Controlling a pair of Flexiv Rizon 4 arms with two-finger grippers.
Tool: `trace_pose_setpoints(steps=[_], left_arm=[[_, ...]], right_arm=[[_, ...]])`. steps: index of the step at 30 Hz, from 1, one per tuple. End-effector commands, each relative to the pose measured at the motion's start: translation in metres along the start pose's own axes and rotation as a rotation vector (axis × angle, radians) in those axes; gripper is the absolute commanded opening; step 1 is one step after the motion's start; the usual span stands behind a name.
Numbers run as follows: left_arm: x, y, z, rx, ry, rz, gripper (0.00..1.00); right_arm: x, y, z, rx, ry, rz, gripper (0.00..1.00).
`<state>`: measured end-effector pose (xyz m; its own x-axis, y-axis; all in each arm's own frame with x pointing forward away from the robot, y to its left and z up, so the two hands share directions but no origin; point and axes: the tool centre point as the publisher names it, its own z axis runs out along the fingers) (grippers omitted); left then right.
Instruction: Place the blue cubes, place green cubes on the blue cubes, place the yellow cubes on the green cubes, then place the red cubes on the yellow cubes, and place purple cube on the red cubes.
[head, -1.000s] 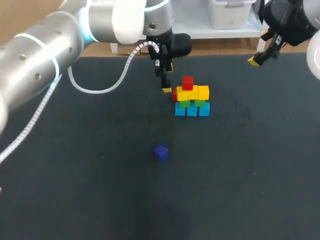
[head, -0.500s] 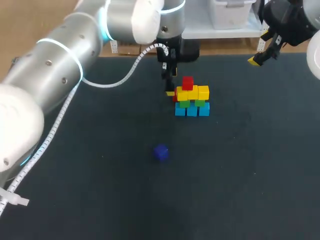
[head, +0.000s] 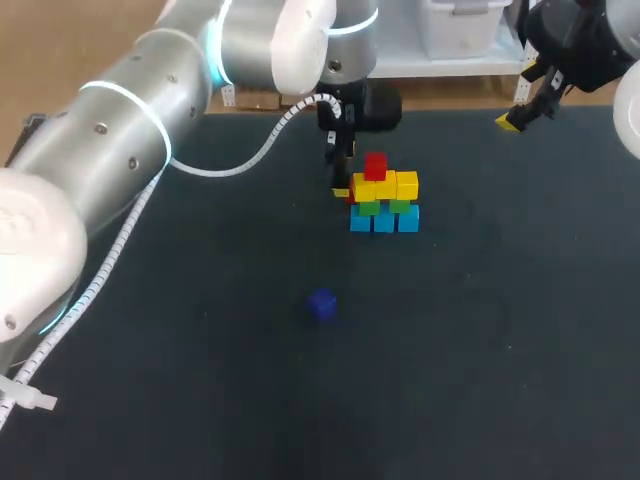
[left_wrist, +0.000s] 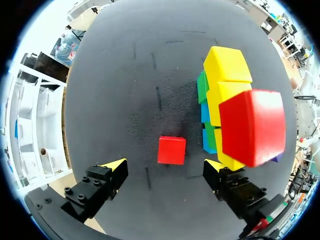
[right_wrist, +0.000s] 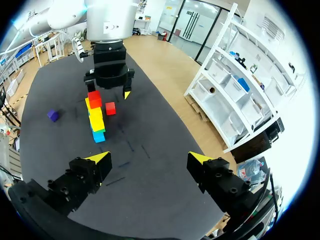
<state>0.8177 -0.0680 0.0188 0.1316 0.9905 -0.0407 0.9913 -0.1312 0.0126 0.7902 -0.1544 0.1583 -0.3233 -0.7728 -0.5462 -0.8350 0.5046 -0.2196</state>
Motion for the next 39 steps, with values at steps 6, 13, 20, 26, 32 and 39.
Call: trace_pose_setpoints(steps=[6,13,20,26,32,39], left_arm=[[-0.003,0.008,0.003,0.154,0.016,-0.002,1.00],[-0.003,0.010,0.006,0.147,0.023,-0.002,1.00],[-0.004,0.011,0.009,0.152,0.027,0.001,1.00],[-0.004,0.011,0.012,0.155,0.038,0.003,1.00],[-0.005,0.011,0.016,0.163,0.044,0.008,1.00],[-0.005,0.013,0.018,0.161,0.050,0.003,1.00]], right_arm=[[0.000,0.001,-0.001,0.001,0.000,0.001,1.00],[0.000,0.001,-0.001,0.001,0.000,0.001,1.00],[0.000,0.001,-0.001,0.001,0.000,0.001,1.00],[0.000,0.001,-0.001,0.001,0.000,0.001,1.00],[0.000,0.001,-0.001,0.001,0.000,0.001,1.00],[0.000,0.001,-0.001,0.001,0.000,0.001,1.00]])
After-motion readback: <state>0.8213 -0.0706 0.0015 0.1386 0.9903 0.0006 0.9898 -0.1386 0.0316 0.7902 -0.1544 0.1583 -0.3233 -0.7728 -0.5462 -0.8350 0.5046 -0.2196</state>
